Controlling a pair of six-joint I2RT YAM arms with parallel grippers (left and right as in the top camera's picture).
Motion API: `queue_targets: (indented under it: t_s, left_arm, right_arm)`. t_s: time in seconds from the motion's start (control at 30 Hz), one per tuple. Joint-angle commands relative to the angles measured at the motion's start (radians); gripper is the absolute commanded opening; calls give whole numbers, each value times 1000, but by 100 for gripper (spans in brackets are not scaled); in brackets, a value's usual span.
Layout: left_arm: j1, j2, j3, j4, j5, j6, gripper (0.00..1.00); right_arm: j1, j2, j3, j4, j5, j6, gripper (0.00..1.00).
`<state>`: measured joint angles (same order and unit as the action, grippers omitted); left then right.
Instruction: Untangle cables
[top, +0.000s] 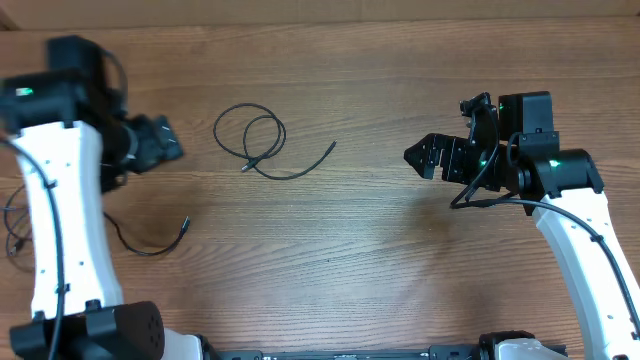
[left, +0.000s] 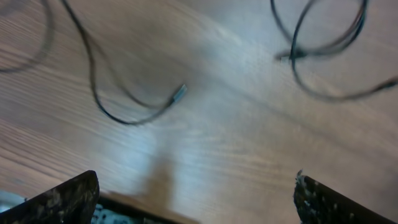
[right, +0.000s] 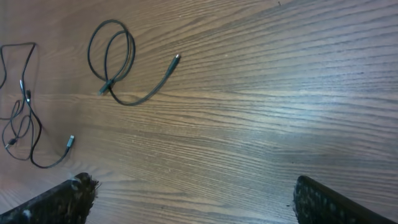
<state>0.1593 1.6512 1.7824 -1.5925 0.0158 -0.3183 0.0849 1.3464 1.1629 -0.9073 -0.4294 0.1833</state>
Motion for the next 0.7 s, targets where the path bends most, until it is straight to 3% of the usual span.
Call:
queue_targets:
  t_s: [0.0,0.3,0.57,0.67]
  left_arm:
    - [-44,-19,-113,24,-27,-77,99]
    - [-42,-19,-391,134,0,-292,99]
    - [16,-20,-473,188,-85,-566,99]
    - [66,-20,-511,239,-101,-614,100]
  right_arm:
    - [0,-1,2,4,10,3,100]
    - [0,-1,2,4,10,3,100]
    - [0,-1,2,-4,11,3,100]
    - [0,-1,2,-11,33,3,100]
